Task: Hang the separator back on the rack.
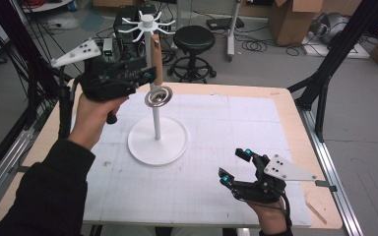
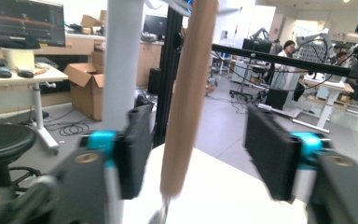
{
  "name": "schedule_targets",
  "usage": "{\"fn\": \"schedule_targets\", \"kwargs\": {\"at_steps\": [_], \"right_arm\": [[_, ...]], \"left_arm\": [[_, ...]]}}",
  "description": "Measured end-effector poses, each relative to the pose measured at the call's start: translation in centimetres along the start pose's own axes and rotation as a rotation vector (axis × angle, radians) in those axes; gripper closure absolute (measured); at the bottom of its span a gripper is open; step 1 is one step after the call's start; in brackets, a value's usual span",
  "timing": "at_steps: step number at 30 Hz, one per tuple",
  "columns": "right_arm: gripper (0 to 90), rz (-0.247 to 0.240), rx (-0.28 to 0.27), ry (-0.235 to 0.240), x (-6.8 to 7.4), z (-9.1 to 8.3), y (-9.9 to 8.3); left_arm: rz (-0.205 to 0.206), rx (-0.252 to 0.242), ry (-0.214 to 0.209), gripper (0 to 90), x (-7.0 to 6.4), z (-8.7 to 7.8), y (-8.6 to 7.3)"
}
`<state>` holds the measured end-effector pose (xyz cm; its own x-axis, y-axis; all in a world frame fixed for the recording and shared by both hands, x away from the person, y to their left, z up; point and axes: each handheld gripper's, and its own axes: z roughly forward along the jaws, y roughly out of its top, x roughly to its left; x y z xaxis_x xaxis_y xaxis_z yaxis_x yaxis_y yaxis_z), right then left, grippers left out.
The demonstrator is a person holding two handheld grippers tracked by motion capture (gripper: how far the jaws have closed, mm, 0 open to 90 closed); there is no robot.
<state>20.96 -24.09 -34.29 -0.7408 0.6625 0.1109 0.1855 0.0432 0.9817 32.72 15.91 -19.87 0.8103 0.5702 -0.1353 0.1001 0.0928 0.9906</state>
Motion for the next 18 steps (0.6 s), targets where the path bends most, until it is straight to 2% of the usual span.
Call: {"fn": "schedule_targets", "kwargs": {"at_steps": [3,5,8,11,14,18], "right_arm": [[18.7,0.004,-0.001,-0.01,-0.3,-0.1,-0.1],[18.7,0.011,-0.002,-0.015,-0.4,-0.2,-0.2],[18.6,0.012,0.002,-0.026,-0.7,-0.2,-0.5],[18.0,0.004,0.01,-0.043,-0.8,-0.2,-0.7],[17.2,-0.007,0.014,-0.061,-0.9,-0.1,-0.9],[17.1,-0.011,0.014,-0.077,-1.1,-0.3,-1.3]], "left_arm": [[-0.009,-0.01,-0.001,27.8,0.1,-2.2,-1.7],[-0.012,-0.002,0.003,24.6,0.2,-3.7,-3.1],[-0.01,0.02,0.029,18.2,0.2,-5.9,-5.5],[-0.02,0.036,0.031,18.6,0.2,-7.8,-8.3],[-0.016,0.08,0.03,19.0,0.1,-9.4,-10.9],[-0.008,0.1,0.029,18.9,0.1,-11.0,-13.4]]}}
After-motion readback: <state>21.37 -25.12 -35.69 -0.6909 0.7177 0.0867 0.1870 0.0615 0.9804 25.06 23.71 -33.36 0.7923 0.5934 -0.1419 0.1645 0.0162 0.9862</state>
